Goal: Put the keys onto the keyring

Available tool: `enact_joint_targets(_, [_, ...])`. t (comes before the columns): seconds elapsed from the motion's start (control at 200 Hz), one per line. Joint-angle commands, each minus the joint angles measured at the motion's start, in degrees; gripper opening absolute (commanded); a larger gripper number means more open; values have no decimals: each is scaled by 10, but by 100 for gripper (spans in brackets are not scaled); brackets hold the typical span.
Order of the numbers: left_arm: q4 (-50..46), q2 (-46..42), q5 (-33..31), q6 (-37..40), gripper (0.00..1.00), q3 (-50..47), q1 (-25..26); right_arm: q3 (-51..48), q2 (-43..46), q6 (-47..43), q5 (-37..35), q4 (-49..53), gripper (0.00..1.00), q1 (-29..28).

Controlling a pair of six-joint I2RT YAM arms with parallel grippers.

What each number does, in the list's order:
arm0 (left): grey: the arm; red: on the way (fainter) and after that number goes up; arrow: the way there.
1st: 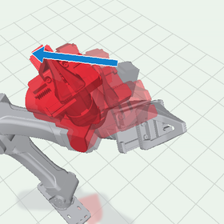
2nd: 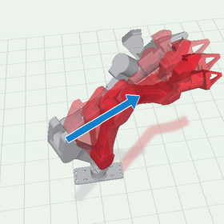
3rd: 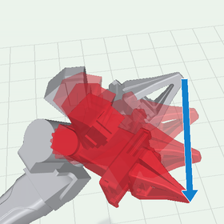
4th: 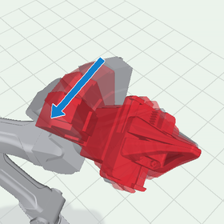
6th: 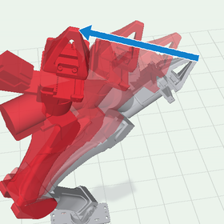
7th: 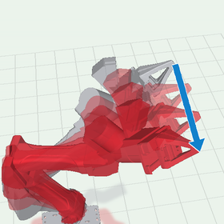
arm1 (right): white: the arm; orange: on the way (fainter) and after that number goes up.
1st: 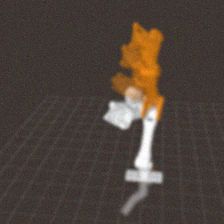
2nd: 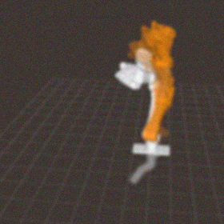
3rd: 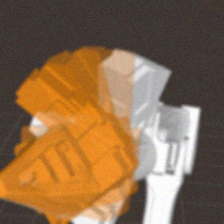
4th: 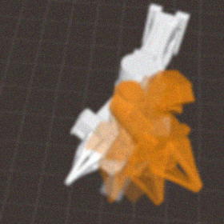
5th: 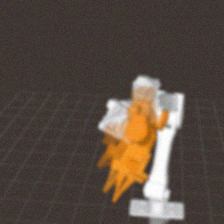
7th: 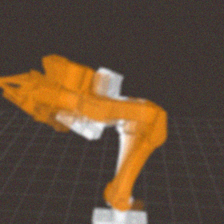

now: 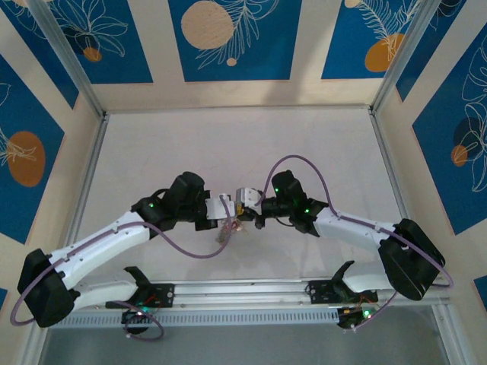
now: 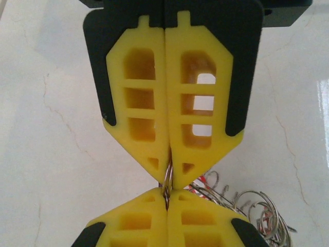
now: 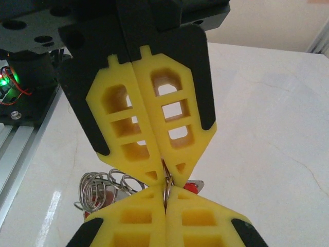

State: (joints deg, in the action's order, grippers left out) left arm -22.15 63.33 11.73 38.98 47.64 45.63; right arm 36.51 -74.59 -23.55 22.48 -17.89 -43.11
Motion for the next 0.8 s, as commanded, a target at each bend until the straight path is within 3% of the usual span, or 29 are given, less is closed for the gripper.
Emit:
enact_joint_targets(0.0, [16, -24, 0, 4, 0, 11, 3, -28, 6, 51, 36, -82, 0, 19])
enact_joint_targets(0.12, [29, -35, -4, 7, 5, -19, -1, -63, 13, 127, 132, -201, 0, 51])
enact_joint_targets(0.22, [60, -50, -12, -14, 16, -44, -6, -77, 15, 165, 160, -258, 0, 62])
enact_joint_targets(0.3, [90, -64, -7, -36, 19, -62, -10, -82, 14, 186, 179, -288, 0, 69])
enact_joint_targets(0.47, [141, -92, 20, -51, 21, -84, -19, -90, 15, 196, 197, -317, 0, 71])
enact_joint_targets(0.625, [206, -135, 39, -70, 38, -107, -23, -73, 13, 177, 212, -276, 0, 68])
enact_joint_targets(0.795, [174, -142, 63, -19, 41, -90, -23, -57, 7, 171, 216, -249, 0, 66])
